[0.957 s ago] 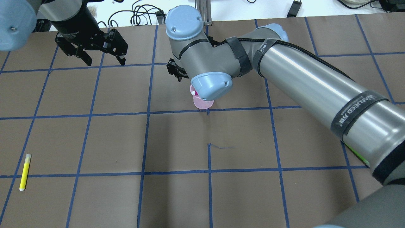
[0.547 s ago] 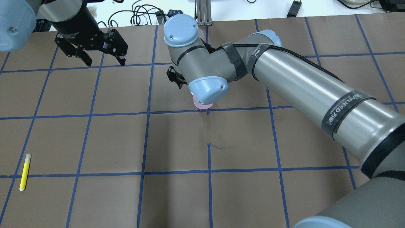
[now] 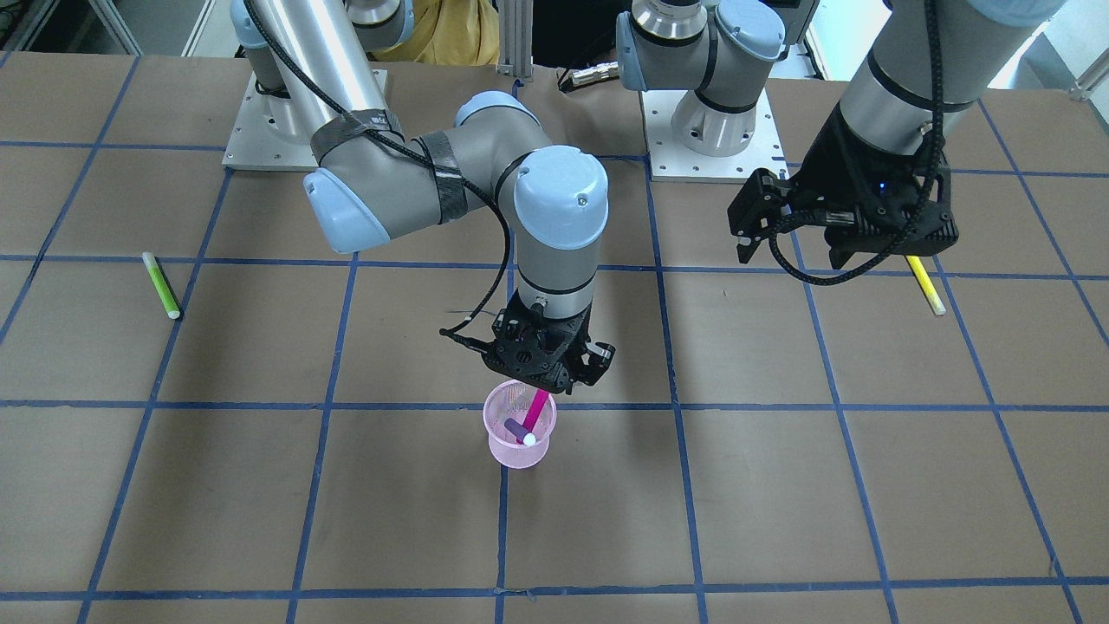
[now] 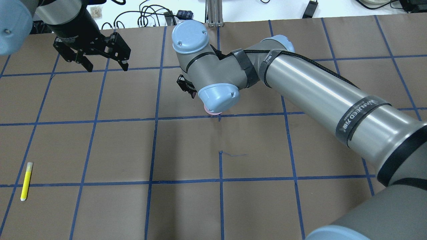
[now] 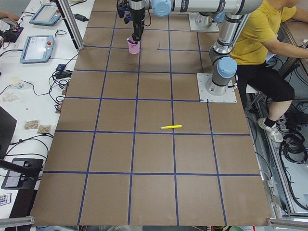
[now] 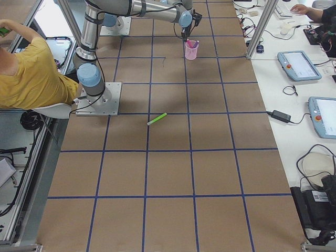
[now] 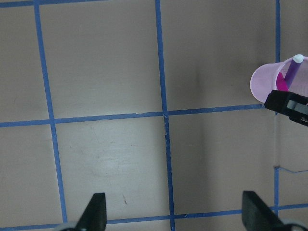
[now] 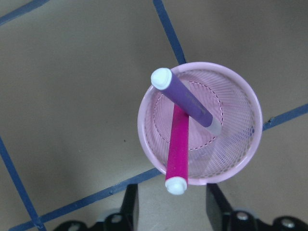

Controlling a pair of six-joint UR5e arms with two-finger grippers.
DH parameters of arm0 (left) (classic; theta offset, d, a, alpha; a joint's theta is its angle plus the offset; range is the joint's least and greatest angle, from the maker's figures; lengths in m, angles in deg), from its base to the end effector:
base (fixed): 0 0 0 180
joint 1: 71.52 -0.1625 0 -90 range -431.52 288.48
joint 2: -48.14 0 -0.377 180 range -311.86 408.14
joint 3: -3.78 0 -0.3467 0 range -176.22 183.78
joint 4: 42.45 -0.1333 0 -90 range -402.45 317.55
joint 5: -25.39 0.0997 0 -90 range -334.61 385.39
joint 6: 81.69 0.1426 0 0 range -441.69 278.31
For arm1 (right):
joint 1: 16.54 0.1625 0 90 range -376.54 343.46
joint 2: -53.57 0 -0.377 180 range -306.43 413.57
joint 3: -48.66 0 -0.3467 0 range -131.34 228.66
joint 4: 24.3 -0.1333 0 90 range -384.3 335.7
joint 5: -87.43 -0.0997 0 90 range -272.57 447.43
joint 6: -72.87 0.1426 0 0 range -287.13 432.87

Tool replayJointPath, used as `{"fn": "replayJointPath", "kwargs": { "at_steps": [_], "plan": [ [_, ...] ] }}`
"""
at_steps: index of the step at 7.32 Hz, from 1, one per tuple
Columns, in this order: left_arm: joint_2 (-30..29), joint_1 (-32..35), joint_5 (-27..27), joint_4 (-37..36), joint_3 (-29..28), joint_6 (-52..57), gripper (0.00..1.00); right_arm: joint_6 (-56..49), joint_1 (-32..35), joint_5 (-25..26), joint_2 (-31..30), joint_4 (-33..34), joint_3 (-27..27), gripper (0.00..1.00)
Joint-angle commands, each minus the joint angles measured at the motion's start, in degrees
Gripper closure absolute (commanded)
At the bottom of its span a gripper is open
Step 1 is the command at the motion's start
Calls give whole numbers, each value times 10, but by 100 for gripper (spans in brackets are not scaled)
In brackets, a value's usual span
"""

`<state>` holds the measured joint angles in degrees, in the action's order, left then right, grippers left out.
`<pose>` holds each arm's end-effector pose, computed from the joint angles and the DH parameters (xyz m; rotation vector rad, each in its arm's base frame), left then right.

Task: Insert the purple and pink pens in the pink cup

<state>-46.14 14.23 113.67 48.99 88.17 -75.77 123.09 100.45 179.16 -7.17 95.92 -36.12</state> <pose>-0.1021 -0.4831 0.4038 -0.0453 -3.1112 0.0012 0.3942 -0.4898 0.2192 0.6254 3.0299 -0.1597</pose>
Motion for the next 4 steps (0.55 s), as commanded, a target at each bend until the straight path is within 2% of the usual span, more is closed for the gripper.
{"fn": "replayJointPath", "kwargs": {
  "at_steps": [1,2,4],
  "plan": [
    [8,-6,2,15,1,1,0,-2,0,-1,1,-1,0,57],
    [11,-5,4,16,1,1,0,-3,0,-1,2,-2,0,57],
    [14,-14,4,24,-1,1,0,-5,0,-1,2,-2,0,68]
  ]
}}
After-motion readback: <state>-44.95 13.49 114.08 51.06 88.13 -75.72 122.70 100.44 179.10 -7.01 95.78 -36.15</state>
